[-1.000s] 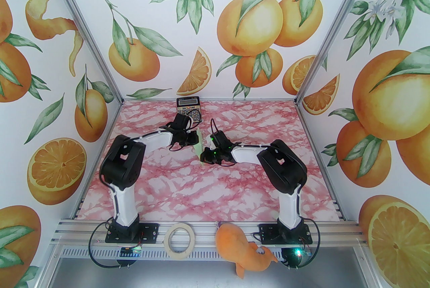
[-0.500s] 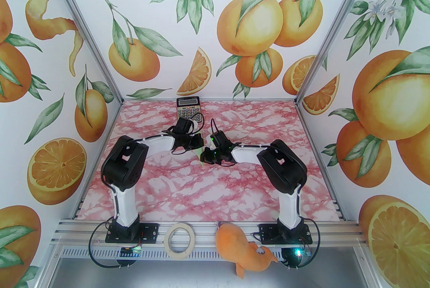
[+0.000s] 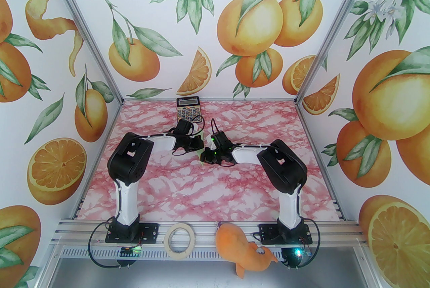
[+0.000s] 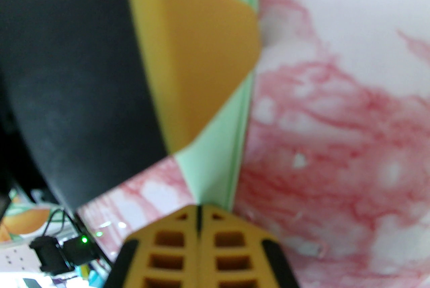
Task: Fold a paper plane with a square sheet of paper (fold left side to right side)
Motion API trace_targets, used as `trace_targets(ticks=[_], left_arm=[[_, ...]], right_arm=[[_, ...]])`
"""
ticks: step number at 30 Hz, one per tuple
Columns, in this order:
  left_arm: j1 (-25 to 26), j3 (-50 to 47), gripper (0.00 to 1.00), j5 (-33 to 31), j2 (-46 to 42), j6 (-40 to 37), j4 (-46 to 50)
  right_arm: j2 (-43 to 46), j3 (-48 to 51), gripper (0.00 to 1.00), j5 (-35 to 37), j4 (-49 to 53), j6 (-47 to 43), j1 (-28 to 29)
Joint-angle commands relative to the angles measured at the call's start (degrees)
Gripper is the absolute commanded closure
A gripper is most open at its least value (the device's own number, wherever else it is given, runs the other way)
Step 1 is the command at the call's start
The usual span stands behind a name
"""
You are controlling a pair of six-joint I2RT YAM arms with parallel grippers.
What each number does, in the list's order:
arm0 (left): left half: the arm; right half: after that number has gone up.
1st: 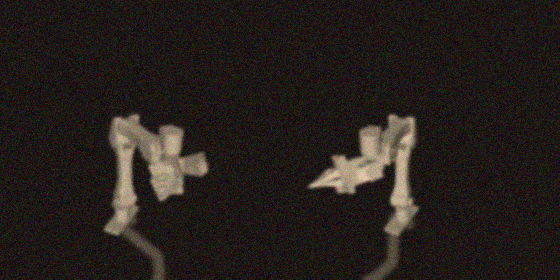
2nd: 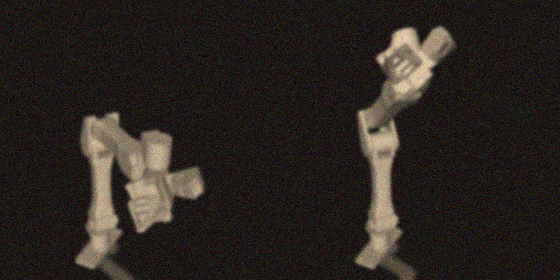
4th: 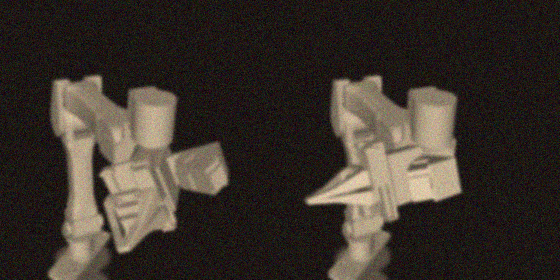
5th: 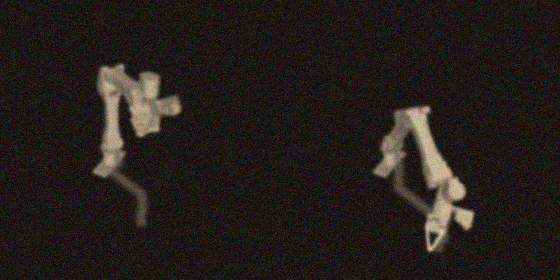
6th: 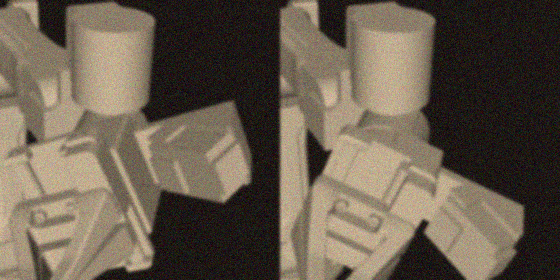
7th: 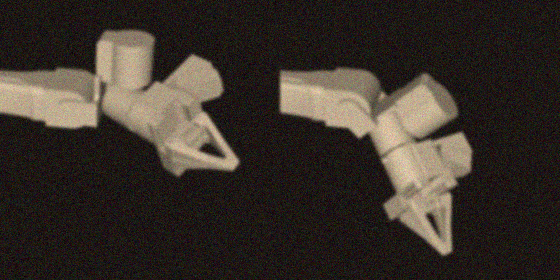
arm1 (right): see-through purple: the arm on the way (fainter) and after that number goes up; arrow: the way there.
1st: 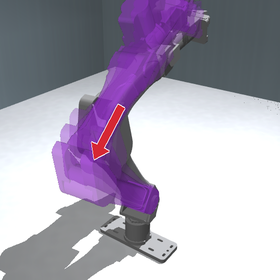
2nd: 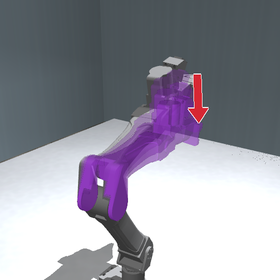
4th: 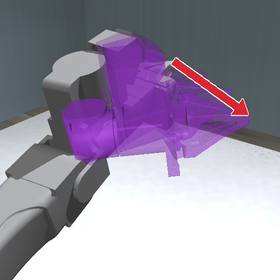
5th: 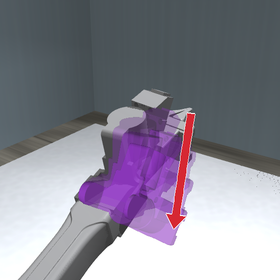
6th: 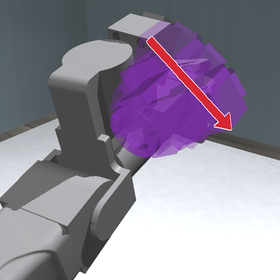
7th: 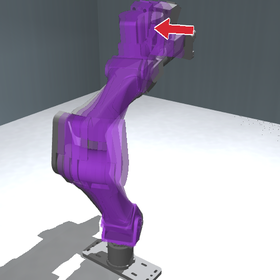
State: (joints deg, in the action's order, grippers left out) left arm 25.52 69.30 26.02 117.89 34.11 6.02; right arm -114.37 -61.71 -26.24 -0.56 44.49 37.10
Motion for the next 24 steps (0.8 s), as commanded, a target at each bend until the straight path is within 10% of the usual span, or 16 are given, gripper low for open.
trace_targets(ticks=[1,24], left_arm=[[-1.1,3.3,0.98,-3.8,3.8,-2.5,-0.8],[-4.5,25.3,0.95,-5.3,15.0,-10.5,12.1]], right_arm=[[-2.7,2.7,0.99,-0.1,6.9,-1.1,0.9],[-2.5,6.0,1.0,-1.0,9.0,-3.4,2.0]])
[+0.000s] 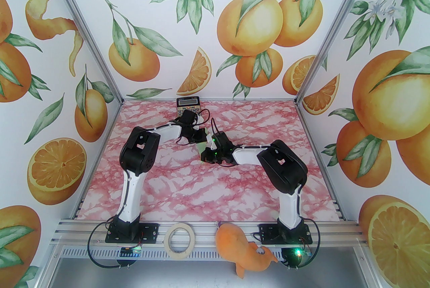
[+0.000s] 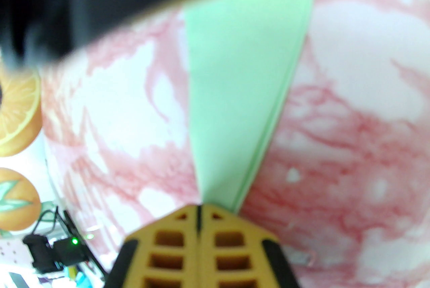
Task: Fold a paper plane with a square sheet of paper (fold left side to right side)
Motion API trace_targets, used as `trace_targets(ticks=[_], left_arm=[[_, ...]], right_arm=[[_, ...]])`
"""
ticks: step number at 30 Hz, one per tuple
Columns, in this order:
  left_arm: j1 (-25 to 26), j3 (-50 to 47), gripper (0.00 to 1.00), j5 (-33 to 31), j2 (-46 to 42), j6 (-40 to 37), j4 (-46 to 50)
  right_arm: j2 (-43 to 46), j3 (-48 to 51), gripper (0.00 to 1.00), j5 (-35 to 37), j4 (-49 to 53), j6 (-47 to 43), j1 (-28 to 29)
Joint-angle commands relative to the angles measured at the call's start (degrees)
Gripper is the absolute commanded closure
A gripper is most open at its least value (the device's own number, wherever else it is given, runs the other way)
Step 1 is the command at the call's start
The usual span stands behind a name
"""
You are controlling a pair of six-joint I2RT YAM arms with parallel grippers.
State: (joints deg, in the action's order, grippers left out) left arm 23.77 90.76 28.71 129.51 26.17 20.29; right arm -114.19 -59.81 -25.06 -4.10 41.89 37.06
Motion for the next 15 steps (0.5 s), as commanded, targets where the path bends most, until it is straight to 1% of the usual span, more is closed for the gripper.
trace_targets(ticks=[1,15], left_arm=[[-2.8,4.9,0.95,-8.1,3.9,-2.9,-1.7],[-4.9,18.2,0.95,-9.2,11.7,-4.6,3.1]], right_arm=[[-2.6,4.2,1.0,-2.2,12.5,-0.8,2.1],[-1.8,5.9,1.0,-2.3,12.1,-0.4,2.2]])
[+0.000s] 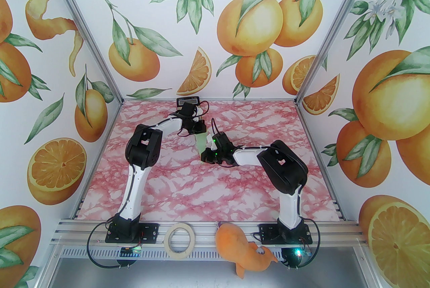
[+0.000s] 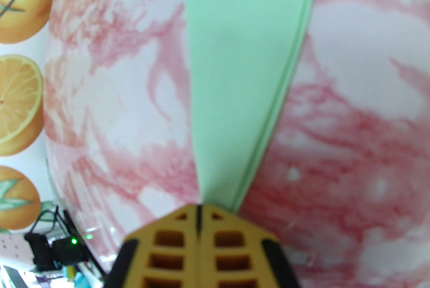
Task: Fold a paper plane with a square sheet of paper (fold left side to right side)
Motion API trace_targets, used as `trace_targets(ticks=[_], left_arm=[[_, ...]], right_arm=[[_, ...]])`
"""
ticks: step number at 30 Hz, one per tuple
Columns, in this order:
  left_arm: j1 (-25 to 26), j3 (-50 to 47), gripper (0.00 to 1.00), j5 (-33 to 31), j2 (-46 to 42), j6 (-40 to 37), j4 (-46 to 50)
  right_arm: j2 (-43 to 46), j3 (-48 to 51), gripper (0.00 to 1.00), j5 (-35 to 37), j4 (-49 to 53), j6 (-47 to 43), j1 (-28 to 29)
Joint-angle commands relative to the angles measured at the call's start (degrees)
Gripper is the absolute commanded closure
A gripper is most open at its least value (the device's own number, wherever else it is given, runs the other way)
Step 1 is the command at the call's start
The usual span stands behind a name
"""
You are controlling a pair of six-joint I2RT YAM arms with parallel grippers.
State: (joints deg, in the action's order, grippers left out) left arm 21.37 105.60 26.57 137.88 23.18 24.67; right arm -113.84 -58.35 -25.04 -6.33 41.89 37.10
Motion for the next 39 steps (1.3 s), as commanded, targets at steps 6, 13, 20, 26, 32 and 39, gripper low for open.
trace_targets(ticks=[6,13,20,26,32,39], left_arm=[[-2.6,8.0,0.95,-9.2,5.9,-2.3,1.3],[-2.5,8.7,0.96,-8.4,4.8,-1.7,1.5],[-2.6,5.3,0.94,-9.0,-8.5,-2.0,3.1],[-2.6,-6.4,0.92,-10.4,-21.6,-1.2,2.0],[-2.5,-25.5,0.91,-9.4,-34.6,4.0,-4.0],[0.5,-41.8,0.89,-9.6,-43.3,8.9,-8.4]], right_arm=[[-1.3,5.6,1.0,-2.2,14.4,-0.4,2.2],[-0.6,6.2,1.0,-2.1,14.4,-0.4,2.1],[1.1,4.6,0.96,-2.7,13.6,0.1,0.4],[4.4,0.1,0.84,-3.4,14.8,-0.3,0.2],[6.1,-3.7,0.82,-3.5,16.3,-0.9,-1.8],[4.9,-7.2,0.82,-5.1,16.9,-3.0,-4.4]])
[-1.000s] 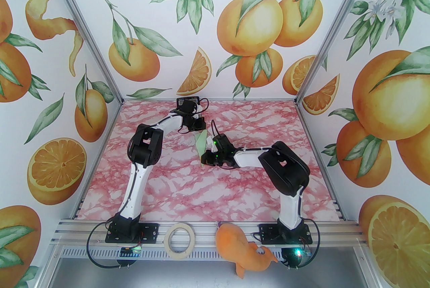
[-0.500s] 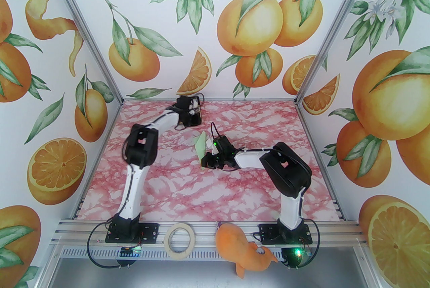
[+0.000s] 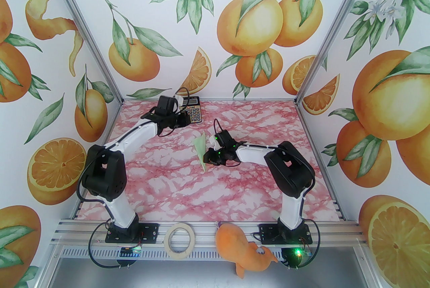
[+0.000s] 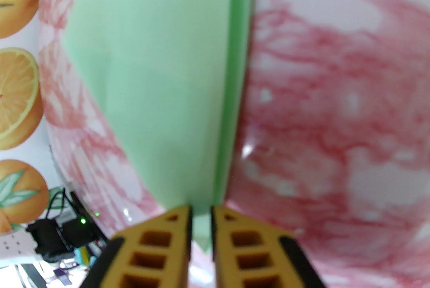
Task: Fold a paper plane with a square sheet of paper (fold left side to right side)
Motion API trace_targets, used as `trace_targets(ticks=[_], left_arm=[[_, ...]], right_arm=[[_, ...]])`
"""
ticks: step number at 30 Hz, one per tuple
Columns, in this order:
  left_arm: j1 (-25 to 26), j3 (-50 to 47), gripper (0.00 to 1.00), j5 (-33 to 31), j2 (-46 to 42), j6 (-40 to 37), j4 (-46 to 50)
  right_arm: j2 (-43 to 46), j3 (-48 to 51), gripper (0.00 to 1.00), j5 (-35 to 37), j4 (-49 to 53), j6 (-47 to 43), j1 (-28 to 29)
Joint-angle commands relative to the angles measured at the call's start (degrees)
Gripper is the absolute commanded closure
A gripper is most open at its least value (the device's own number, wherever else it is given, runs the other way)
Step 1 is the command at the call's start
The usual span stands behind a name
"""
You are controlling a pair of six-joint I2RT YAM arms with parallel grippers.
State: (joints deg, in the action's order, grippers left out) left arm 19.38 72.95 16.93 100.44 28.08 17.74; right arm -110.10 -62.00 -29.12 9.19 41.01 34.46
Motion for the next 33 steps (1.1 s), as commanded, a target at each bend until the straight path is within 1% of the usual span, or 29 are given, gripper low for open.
trace_targets(ticks=[1,4,7,10,12,15,16,18,23,25,30,32,33], left_arm=[[2.8,-10.7,0.89,0.0,-6.4,4.7,-1.8],[3.7,-14.6,0.84,-2.4,-7.8,6.9,-2.0],[4.6,-18.3,0.76,-0.7,-7.1,10.0,-5.0],[6.3,-19.4,0.74,0.6,-4.9,11.8,-8.5],[7.6,-18.9,0.73,0.8,-3.2,12.3,-9.8],[9.0,-18.2,0.73,-0.1,-0.8,12.5,-10.2],[9.3,-18.0,0.73,-0.1,-0.1,12.5,-10.4],[9.5,-17.8,0.73,-0.3,1.0,12.5,-10.5],[9.5,-19.0,0.74,-3.9,-0.3,13.2,-9.8],[9.2,-18.9,0.74,-3.9,-0.6,12.9,-9.1],[9.2,-19.1,0.73,-4.1,-1.7,12.9,-8.7],[9.3,-18.8,0.73,-3.3,-1.5,12.9,-8.9],[9.3,-18.7,0.73,-3.1,-1.3,12.8,-9.0]], right_arm=[[0.8,-4.3,0.82,-1.1,1.9,-2.6,-2.0],[0.6,-5.6,0.82,0.1,3.4,-3.7,-3.0],[2.3,-4.6,0.79,2.0,2.9,-3.7,-4.4],[4.0,-3.4,0.79,3.0,2.5,-3.6,-5.6],[5.3,-2.5,0.73,3.8,2.2,-3.6,-6.3],[6.9,-1.6,0.67,4.0,2.3,-4.2,-6.5],[7.3,-1.4,0.64,3.7,2.3,-4.6,-6.4],[7.3,-2.1,0.54,4.0,3.2,-5.3,-5.9],[3.2,-8.8,0.51,5.8,9.4,-8.5,-3.4],[1.3,-11.1,0.48,6.5,10.6,-9.3,-2.0],[-3.8,-16.3,0.47,9.7,13.9,-8.8,-0.8],[-5.1,-17.4,0.5,11.5,15.8,-8.6,-1.2],[-5.2,-17.1,0.54,12.7,16.2,-8.5,-1.4]])
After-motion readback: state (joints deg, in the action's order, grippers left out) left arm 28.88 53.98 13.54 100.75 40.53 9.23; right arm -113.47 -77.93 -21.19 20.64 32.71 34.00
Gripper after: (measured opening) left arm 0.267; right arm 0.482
